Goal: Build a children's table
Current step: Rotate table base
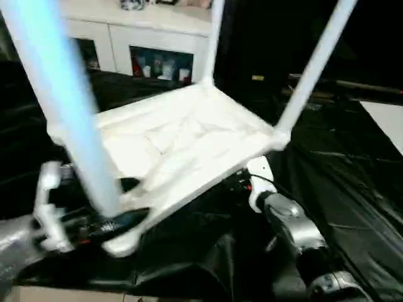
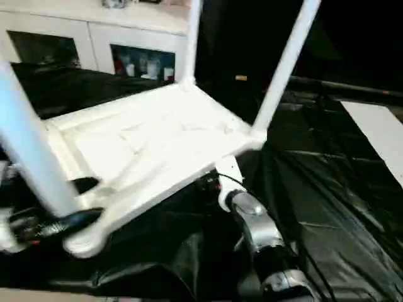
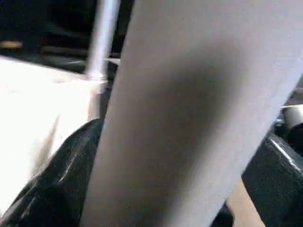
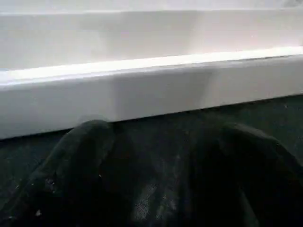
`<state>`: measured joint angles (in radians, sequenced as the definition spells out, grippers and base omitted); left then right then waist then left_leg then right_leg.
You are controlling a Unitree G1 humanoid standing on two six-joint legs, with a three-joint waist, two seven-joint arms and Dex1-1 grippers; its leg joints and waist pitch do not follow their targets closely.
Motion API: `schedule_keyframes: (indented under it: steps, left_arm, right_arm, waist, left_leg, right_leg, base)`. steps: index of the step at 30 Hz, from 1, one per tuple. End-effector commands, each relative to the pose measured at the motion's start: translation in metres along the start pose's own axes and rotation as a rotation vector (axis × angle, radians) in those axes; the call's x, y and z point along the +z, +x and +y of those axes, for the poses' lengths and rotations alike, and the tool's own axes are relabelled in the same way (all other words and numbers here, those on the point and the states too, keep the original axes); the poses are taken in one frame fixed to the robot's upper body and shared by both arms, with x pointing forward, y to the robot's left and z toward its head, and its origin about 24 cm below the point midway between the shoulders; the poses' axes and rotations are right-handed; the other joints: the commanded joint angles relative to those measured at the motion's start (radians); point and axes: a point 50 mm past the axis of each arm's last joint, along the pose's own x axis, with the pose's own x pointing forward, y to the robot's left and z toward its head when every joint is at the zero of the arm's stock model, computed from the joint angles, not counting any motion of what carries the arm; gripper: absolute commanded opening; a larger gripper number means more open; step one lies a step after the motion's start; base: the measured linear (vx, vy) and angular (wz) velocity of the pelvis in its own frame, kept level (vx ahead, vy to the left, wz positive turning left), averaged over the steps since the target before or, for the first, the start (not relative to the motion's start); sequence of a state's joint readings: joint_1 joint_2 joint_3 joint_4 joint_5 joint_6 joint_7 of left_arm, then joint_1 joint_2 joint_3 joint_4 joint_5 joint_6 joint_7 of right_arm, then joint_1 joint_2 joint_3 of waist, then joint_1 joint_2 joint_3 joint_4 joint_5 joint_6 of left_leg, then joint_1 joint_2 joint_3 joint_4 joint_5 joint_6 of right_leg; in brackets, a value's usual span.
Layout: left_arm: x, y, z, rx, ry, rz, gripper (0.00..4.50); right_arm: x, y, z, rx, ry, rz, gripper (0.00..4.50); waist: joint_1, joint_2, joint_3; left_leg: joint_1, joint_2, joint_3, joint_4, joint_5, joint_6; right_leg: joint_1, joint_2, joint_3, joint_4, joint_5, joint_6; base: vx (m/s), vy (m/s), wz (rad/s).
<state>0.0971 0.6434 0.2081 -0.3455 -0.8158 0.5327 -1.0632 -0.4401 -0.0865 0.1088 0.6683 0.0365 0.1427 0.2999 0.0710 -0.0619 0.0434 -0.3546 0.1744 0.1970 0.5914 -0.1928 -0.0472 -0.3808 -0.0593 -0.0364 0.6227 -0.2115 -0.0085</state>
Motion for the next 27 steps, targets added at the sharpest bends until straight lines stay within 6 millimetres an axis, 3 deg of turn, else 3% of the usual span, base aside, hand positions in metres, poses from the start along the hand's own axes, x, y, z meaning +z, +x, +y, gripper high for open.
schedule_keyframes:
  steps: [1, 5, 11, 12, 17, 23, 24, 27]
  left_arm:
    - [0.0, 0.011, -0.005, -0.047, 0.015, 0.015, 4.45]
    - [0.001, 0.033, -0.006, -0.133, 0.0, 0.009, 4.45]
    - [-0.007, 0.06, 0.002, -0.152, 0.005, 0.013, 4.45]
    - [-0.008, 0.065, 0.005, -0.145, 0.018, 0.013, 4.45]
    - [-0.007, 0.086, 0.009, -0.161, 0.062, 0.002, 4.45]
    - [-0.004, 0.112, 0.006, -0.229, 0.074, -0.02, 4.45]
    - [-0.004, 0.117, 0.005, -0.24, 0.077, -0.025, 4.45]
    - [-0.005, 0.132, 0.001, -0.279, 0.083, -0.029, 4.45]
  right_arm:
    - [0.006, 0.003, 0.002, 0.009, -0.015, -0.022, 4.29]
    - [0.016, 0.01, 0.014, 0.084, -0.036, -0.055, 4.29]
    - [0.026, 0.017, 0.038, 0.228, -0.074, -0.095, 4.29]
    - [0.028, 0.019, 0.041, 0.243, -0.074, -0.101, 4.29]
    - [0.033, 0.021, 0.051, 0.314, -0.056, -0.126, 4.29]
    - [0.032, 0.022, 0.062, 0.415, -0.041, -0.13, 4.29]
    - [0.031, 0.022, 0.064, 0.429, -0.043, -0.131, 4.29]
    - [0.031, 0.021, 0.07, 0.483, -0.026, -0.136, 4.29]
  waist:
    - [0.0, 0.025, -0.037]
    - [0.0, 0.028, -0.037]
    - [-0.01, 0.025, -0.039]
    - [-0.011, 0.023, -0.041]
    - [-0.015, 0.023, -0.041]
    - [-0.014, 0.026, -0.045]
    - [-0.013, 0.03, -0.046]
    - [-0.013, 0.027, -0.046]
  left_leg:
    - [0.021, 0.053, -0.028, -0.087, -0.316, -0.084]
    - [0.022, 0.054, -0.032, -0.087, -0.345, -0.093]
    - [0.014, 0.053, -0.035, -0.086, -0.333, -0.089]
    - [0.01, 0.054, -0.037, -0.087, -0.318, -0.087]
    - [0.012, 0.055, -0.036, -0.085, -0.317, -0.077]
    - [0.01, 0.056, -0.034, -0.083, -0.266, -0.061]
    - [0.014, 0.056, -0.032, -0.081, -0.267, -0.062]
    - [0.009, 0.057, -0.035, -0.084, -0.267, -0.057]
  right_leg:
    - [0.016, -0.074, 0.052, -0.075, -0.243, -0.148]
    - [0.013, -0.074, 0.052, -0.077, -0.297, -0.139]
    - [0.019, -0.076, 0.052, -0.078, -0.294, -0.145]
    - [0.025, -0.078, 0.051, -0.075, -0.284, -0.147]
    - [0.022, -0.08, 0.051, -0.078, -0.279, -0.162]
    - [0.028, -0.078, 0.048, -0.07, -0.177, -0.196]
    - [0.026, -0.078, 0.048, -0.071, -0.169, -0.203]
    - [0.032, -0.08, 0.046, -0.07, -0.163, -0.21]
  base:
    - [0.0, 0.0, 0.0]
    - [0.0, 0.0, 0.0]
    - [0.0, 0.0, 0.0]
    - [0.0, 0.0, 0.0]
    - [0.0, 0.0, 0.0]
    - [0.0, 0.0, 0.0]
    - [0.0, 0.0, 0.0]
    - [0.0, 0.0, 0.0]
